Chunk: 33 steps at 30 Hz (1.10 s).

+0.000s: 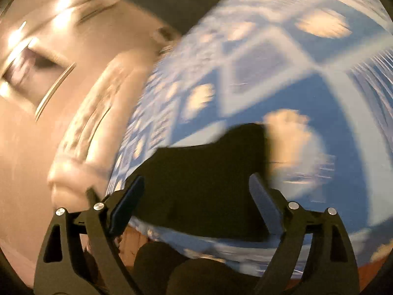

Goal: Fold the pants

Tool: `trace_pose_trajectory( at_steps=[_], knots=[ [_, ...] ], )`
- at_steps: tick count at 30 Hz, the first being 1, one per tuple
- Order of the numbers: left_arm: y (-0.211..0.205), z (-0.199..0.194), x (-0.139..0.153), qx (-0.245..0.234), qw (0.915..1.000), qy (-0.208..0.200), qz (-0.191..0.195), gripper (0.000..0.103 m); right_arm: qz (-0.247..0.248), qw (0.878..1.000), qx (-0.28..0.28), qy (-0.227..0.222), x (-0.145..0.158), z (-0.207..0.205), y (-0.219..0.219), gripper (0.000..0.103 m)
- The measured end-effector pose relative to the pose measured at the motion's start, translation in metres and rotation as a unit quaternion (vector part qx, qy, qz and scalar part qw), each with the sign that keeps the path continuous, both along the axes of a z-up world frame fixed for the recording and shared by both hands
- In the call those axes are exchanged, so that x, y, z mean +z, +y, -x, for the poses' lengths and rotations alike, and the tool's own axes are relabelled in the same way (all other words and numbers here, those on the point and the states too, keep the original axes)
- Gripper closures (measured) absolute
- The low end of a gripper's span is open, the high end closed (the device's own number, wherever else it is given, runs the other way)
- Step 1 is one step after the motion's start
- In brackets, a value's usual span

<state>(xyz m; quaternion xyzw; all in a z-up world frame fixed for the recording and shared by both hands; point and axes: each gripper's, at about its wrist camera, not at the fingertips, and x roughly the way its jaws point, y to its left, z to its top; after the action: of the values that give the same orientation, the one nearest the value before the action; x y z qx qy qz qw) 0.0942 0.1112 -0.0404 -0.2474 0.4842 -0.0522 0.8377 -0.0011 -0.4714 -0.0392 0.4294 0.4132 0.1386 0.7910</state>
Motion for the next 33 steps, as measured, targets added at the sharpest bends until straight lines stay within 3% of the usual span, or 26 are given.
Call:
trace_pose_trajectory(
  at_steps=[4, 7, 10, 11, 12, 14, 18, 21, 24, 26, 28, 33],
  knots=[
    [0.001, 0.001, -0.002, -0.002, 1.0, 0.0, -0.001, 0.018, -0.083, 0.995, 0.016, 0.046, -0.05, 0.006, -0.011, 0.016],
    [0.0, 0.0, -0.002, -0.001, 1.0, 0.001, -0.003, 0.018, -0.068, 0.993, 0.083, 0.052, -0.057, -0.002, 0.016, 0.016],
    [-0.001, 0.001, -0.002, -0.003, 1.0, 0.001, -0.005, 0.018, -0.063, 0.991, 0.108, 0.056, -0.06, -0.009, 0.034, 0.016],
    [-0.002, 0.001, -0.002, -0.003, 1.0, 0.001, -0.006, 0.018, -0.067, 0.99, 0.114, 0.054, -0.06, -0.011, 0.036, 0.021],
    [-0.002, 0.001, -0.002, -0.004, 1.0, 0.001, -0.006, 0.018, -0.068, 0.989, 0.119, 0.052, -0.059, -0.013, 0.039, 0.038],
    [-0.002, 0.002, -0.002, -0.003, 1.0, 0.002, -0.006, 0.018, -0.056, 0.99, 0.119, 0.057, -0.063, -0.017, 0.037, 0.046],
    [-0.002, 0.003, -0.002, -0.003, 1.0, 0.003, -0.008, 0.018, -0.031, 0.99, 0.121, 0.061, -0.065, -0.011, 0.032, 0.076],
    [-0.003, 0.002, -0.001, -0.003, 1.0, 0.003, -0.008, 0.018, 0.026, 0.989, 0.135, 0.059, -0.058, -0.012, 0.04, 0.08],
    [-0.003, 0.002, -0.001, -0.005, 0.9999, 0.003, -0.009, 0.018, 0.028, 0.988, 0.138, 0.056, -0.058, -0.012, 0.044, 0.075],
    [-0.004, 0.002, -0.001, -0.005, 0.9999, 0.003, -0.01, 0.018, -0.003, 0.99, 0.131, 0.057, -0.06, -0.013, 0.037, 0.064],
    [-0.004, 0.002, -0.001, -0.004, 0.9999, 0.003, -0.009, 0.018, -0.007, 0.992, 0.118, 0.041, -0.054, -0.014, 0.026, 0.039],
    [-0.005, 0.003, -0.001, -0.004, 0.9999, 0.003, -0.01, 0.018, -0.054, 0.995, 0.081, 0.013, -0.047, -0.034, -0.001, 0.024]
  ],
)
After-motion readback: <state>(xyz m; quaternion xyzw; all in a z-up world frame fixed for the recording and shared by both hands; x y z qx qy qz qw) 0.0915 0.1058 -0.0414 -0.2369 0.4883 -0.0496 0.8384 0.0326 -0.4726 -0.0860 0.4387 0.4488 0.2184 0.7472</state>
